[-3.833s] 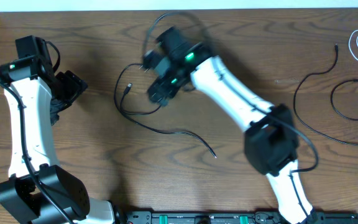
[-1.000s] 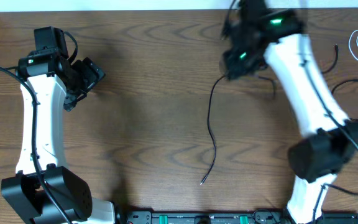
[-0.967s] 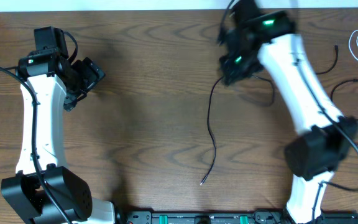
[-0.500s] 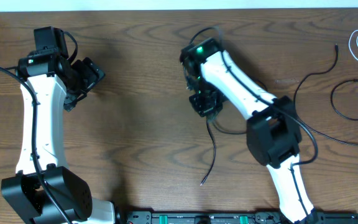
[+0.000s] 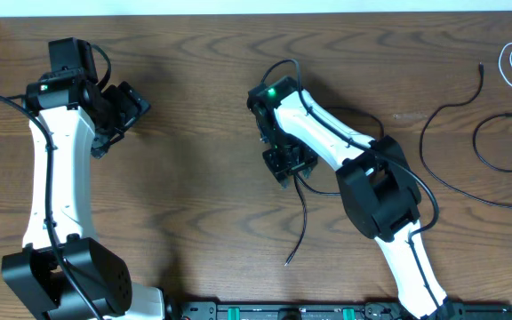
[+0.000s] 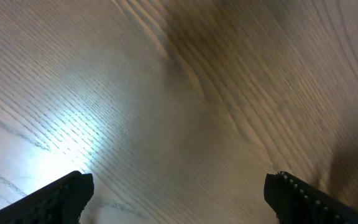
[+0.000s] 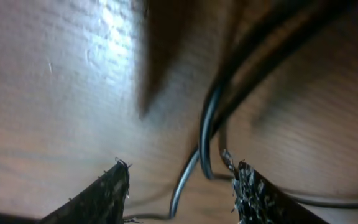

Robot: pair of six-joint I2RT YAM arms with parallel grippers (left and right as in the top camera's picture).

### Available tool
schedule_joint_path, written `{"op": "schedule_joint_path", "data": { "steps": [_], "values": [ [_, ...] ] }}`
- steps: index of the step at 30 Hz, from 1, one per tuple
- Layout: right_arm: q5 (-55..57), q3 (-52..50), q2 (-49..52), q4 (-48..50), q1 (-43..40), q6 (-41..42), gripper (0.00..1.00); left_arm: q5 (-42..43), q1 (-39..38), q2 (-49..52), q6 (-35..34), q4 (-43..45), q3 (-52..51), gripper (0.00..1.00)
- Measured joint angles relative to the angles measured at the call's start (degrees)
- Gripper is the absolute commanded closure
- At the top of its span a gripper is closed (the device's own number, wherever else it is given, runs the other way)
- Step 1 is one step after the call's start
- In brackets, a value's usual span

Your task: Untangle cables

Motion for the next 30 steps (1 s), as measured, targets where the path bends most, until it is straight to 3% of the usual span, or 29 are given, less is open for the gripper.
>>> {"op": "schedule_joint_path", "data": {
  "steps": [3, 8, 16, 19, 30],
  "values": [
    [0.0, -2.0, 0.0, 3.0, 0.0, 0.3, 0.61, 0.0, 0.0, 0.0, 0.0, 0.0, 0.0, 0.06],
    [0.2, -4.1, 0.0, 4.7, 0.0, 1.0, 0.99, 0.0, 0.0, 0.0, 0.0, 0.0, 0.0, 0.06],
    [1.4, -2.8, 0.0, 5.8, -0.7, 1.7, 0.99, 0.0, 0.0, 0.0, 0.0, 0.0, 0.0, 0.06],
    [3.0, 2.9, 0.9, 2.7, -2.5, 1.7, 0.99, 0.0, 0.0, 0.0, 0.0, 0.0, 0.0, 0.06],
    [13.5, 44.4, 1.4, -11.3, -15.5, -1.3, 0.99, 0.0, 0.0, 0.0, 0.0, 0.0, 0.0, 0.06]
  ]
}}
